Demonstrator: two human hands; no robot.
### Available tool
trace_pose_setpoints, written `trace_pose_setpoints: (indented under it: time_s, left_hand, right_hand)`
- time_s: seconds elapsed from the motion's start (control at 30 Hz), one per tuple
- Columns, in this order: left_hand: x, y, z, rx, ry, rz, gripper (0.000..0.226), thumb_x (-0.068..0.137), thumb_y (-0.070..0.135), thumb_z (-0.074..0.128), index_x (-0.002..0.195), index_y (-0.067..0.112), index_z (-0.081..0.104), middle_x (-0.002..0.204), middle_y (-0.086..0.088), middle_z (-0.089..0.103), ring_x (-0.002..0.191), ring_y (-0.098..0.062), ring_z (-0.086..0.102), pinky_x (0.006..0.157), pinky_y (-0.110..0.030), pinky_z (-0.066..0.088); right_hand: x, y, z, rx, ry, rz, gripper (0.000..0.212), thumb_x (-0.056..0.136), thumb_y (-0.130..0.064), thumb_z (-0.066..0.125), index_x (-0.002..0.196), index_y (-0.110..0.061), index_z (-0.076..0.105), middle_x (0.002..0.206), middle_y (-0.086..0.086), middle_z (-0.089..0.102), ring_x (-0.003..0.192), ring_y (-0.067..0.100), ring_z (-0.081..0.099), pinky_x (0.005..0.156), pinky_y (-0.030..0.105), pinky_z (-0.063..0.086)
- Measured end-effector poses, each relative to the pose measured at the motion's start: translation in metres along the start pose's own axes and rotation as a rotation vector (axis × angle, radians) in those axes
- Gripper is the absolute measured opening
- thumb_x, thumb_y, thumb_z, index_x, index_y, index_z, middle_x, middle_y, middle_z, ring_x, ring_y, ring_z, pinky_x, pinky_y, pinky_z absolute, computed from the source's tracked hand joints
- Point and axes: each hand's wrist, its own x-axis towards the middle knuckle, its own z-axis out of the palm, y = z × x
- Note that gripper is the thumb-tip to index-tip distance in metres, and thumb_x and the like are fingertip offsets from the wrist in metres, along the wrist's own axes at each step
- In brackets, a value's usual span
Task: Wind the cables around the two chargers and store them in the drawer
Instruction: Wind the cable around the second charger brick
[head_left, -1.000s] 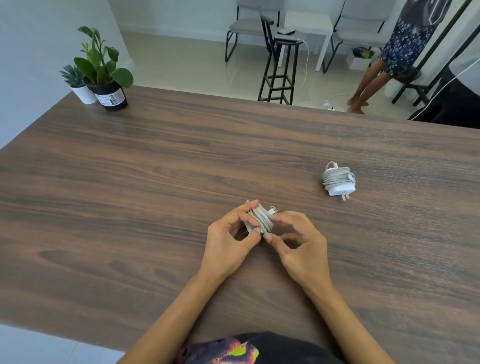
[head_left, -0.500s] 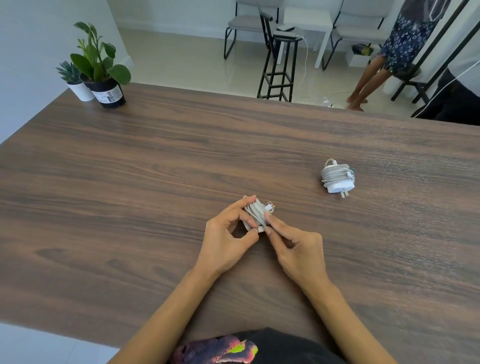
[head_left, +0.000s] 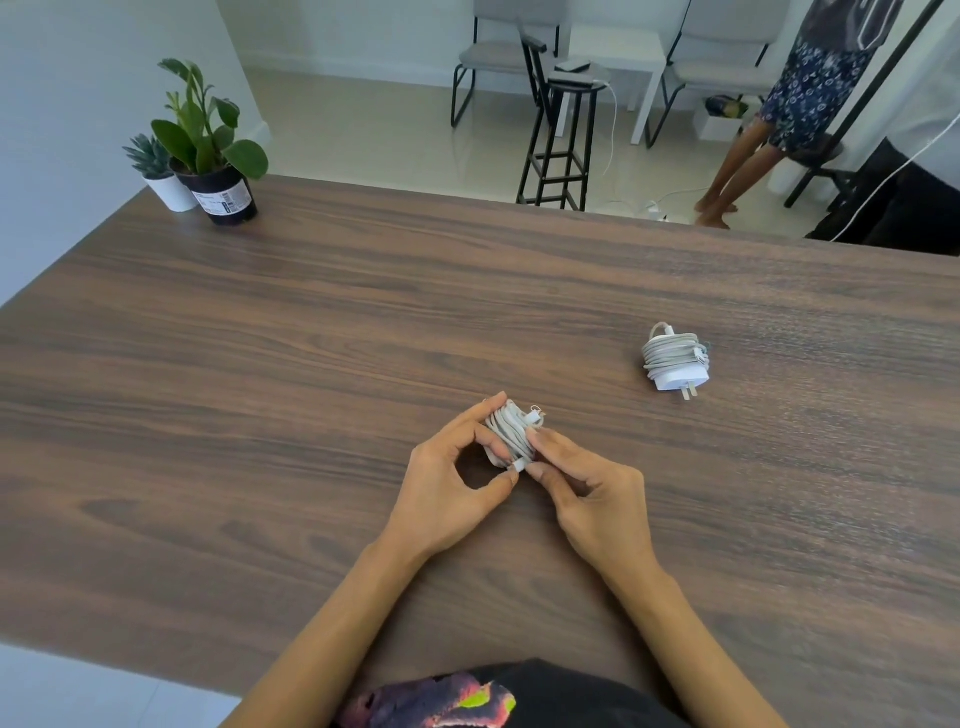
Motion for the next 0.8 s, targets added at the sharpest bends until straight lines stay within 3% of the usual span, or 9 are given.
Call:
trace_pose_setpoints:
  time_s: [0.33, 0.47, 0.57, 0.67, 0.8]
  left_hand:
    - [-0.010, 0.006, 0.000, -0.042, 0.018, -0.019, 0.021, 0.078, -0.003, 0.070, 0.094, 0.010, 0.064, 0.138, 0.007, 0.053, 0.128, -0.003, 0.047, 0.110, -0.037, 0.037]
    - [-0.011, 0.007, -0.001, -0.115, 0.040, -0.040, 0.026, 0.082, -0.011, 0.061, 0.099, 0.008, 0.061, 0.135, 0.002, 0.056, 0.127, -0.006, 0.050, 0.109, -0.037, 0.039]
    - [-0.010, 0.006, 0.000, -0.143, 0.079, -0.047, 0.027, 0.085, -0.009, 0.059, 0.105, 0.010, 0.057, 0.130, 0.001, 0.060, 0.123, -0.009, 0.054, 0.105, -0.037, 0.043]
    - [-0.007, 0.004, 0.000, -0.115, 0.107, -0.052, 0.029, 0.087, 0.003, 0.064, 0.112, 0.016, 0.058, 0.124, 0.008, 0.063, 0.116, -0.006, 0.058, 0.101, -0.030, 0.046]
    - [-0.002, 0.002, -0.001, -0.023, 0.084, -0.022, 0.041, 0.087, 0.003, 0.065, 0.120, 0.028, 0.059, 0.123, 0.012, 0.063, 0.113, -0.002, 0.059, 0.097, -0.017, 0.045]
  right_hand:
    - [0.001, -0.004, -0.003, 0.137, -0.026, 0.187, 0.045, 0.082, -0.002, 0.069, 0.109, -0.038, 0.065, 0.106, -0.031, 0.064, 0.107, -0.007, 0.060, 0.093, 0.007, 0.041]
    - [-0.001, -0.004, -0.005, 0.167, -0.020, 0.220, 0.041, 0.085, -0.005, 0.066, 0.111, -0.037, 0.064, 0.111, -0.021, 0.066, 0.110, -0.005, 0.059, 0.097, 0.012, 0.042]
    - [-0.003, -0.006, -0.003, 0.171, -0.011, 0.229, 0.041, 0.083, -0.008, 0.069, 0.111, -0.037, 0.063, 0.107, -0.028, 0.064, 0.107, -0.008, 0.059, 0.094, 0.007, 0.041]
    - [-0.004, -0.007, -0.001, 0.155, -0.012, 0.239, 0.042, 0.081, -0.009, 0.072, 0.109, -0.040, 0.064, 0.101, -0.036, 0.062, 0.106, -0.010, 0.059, 0.092, 0.004, 0.039]
    - [-0.003, -0.006, -0.002, 0.162, -0.025, 0.259, 0.045, 0.079, -0.007, 0.073, 0.108, -0.041, 0.065, 0.103, -0.029, 0.064, 0.106, -0.008, 0.060, 0.093, 0.005, 0.040]
